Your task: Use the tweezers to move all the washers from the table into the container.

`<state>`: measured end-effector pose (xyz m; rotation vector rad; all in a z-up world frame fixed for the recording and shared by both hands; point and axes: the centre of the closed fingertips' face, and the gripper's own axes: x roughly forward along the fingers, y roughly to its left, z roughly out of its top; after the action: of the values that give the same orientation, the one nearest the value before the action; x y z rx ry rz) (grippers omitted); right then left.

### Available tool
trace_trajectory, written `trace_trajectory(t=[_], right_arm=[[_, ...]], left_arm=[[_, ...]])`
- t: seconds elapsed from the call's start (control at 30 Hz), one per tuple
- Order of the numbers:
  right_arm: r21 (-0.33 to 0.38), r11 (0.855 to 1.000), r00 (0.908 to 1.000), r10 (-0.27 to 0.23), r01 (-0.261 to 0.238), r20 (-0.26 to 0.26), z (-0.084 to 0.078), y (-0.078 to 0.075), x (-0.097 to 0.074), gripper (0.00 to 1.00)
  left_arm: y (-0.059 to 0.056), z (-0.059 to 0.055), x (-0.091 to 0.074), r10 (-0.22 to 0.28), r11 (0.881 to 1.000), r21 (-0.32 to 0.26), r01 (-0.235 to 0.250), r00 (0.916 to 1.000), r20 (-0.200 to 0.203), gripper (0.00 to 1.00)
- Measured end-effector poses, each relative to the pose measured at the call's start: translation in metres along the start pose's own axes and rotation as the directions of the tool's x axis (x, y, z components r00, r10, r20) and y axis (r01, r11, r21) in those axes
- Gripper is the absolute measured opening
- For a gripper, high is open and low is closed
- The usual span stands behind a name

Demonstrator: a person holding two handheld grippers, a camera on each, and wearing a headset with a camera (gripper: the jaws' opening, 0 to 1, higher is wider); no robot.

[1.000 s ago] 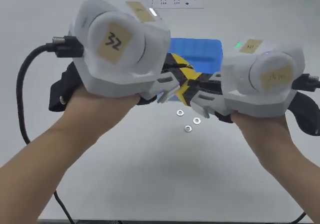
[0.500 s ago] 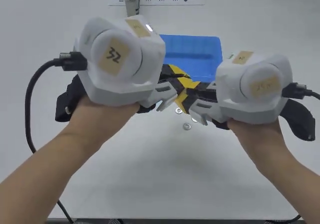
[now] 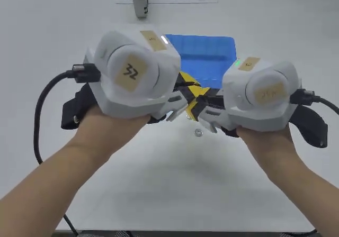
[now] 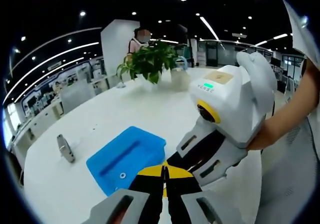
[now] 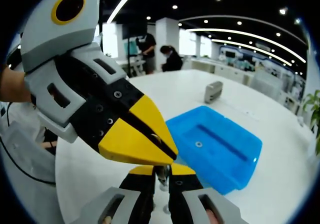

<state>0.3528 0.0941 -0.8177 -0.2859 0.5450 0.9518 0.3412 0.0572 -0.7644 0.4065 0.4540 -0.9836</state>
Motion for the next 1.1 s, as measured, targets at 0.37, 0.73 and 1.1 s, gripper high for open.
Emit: trace_trajectory(t=[0.37,0.73,1.1], right_arm=[[-0.035,0.999,0.9999,-0.012,0.012,-0.002,-0.003,0.000,0.000,0.04],[-0.094,0.995,0.9985,-0.034,0.030,-0.042,-0.004,-0.001,0.001,0.02],[-0.074,0.997,0.9988,-0.038,0.036,-0.031,0.010,0.004,-0.013,0.02]], left_arm=[[0.000,0.001,0.001,0.009,1.000,-0.030,-0.008,0.9997,0.022,0.00],[0.001,0.001,0.001,0.013,1.000,-0.022,-0.013,0.9999,0.000,0.00],[-0.003,0.017,-0.013,0.016,1.000,-0.007,-0.016,0.9997,0.021,0.00]])
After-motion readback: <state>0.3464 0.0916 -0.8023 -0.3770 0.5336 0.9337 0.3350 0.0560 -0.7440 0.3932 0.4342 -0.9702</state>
